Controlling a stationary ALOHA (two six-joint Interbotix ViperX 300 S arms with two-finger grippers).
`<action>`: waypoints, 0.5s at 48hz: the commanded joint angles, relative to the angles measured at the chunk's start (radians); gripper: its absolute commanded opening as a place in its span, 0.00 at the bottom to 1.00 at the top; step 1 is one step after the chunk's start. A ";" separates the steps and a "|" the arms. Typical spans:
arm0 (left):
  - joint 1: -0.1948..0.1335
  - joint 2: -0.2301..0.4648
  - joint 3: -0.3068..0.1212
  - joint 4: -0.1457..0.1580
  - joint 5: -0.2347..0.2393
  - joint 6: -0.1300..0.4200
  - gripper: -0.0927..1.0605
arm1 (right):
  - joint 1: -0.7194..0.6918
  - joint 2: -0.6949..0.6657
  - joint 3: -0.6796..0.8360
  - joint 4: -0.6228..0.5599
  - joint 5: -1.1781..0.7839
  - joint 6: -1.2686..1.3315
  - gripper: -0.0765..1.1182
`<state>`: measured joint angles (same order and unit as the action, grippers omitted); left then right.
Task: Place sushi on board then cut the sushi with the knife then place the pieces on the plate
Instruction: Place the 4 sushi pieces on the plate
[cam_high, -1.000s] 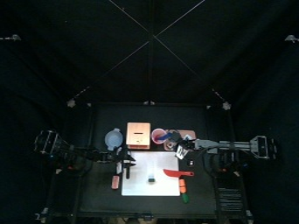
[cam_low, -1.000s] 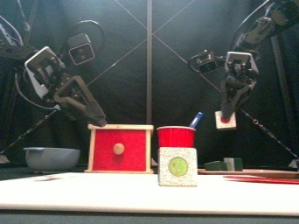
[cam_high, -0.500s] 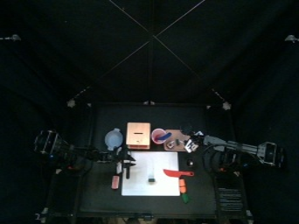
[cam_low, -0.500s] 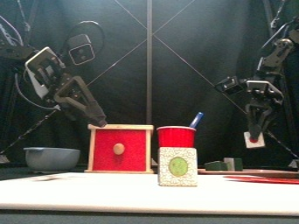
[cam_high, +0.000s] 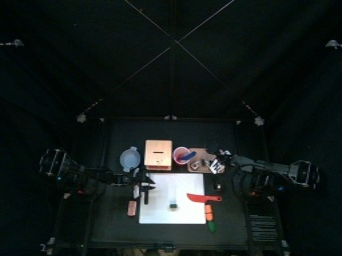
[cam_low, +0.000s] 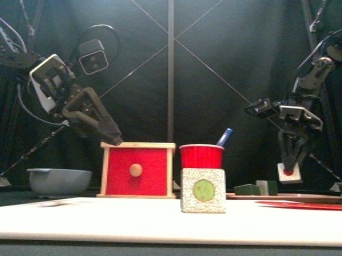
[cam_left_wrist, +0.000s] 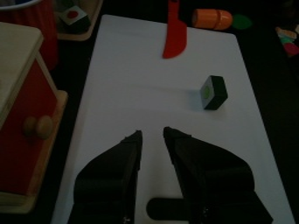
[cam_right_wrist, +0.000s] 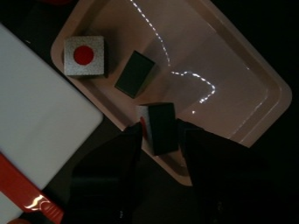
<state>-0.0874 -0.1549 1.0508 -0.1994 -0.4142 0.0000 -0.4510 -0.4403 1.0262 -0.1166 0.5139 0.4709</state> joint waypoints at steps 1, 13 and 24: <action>0.002 -0.005 -0.017 -0.002 -0.005 0.000 0.68 | -0.003 0.000 -0.032 -0.003 -0.009 -0.003 0.71; 0.002 -0.005 -0.015 -0.002 -0.005 0.002 0.68 | 0.005 0.000 -0.043 -0.005 -0.006 -0.005 0.73; 0.002 -0.005 -0.014 -0.002 -0.005 0.000 0.68 | 0.160 -0.003 -0.098 0.071 -0.026 -0.002 0.73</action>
<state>-0.0874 -0.1549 1.0508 -0.2010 -0.4142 0.0000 -0.3590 -0.4326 0.9695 -0.0721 0.5047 0.4694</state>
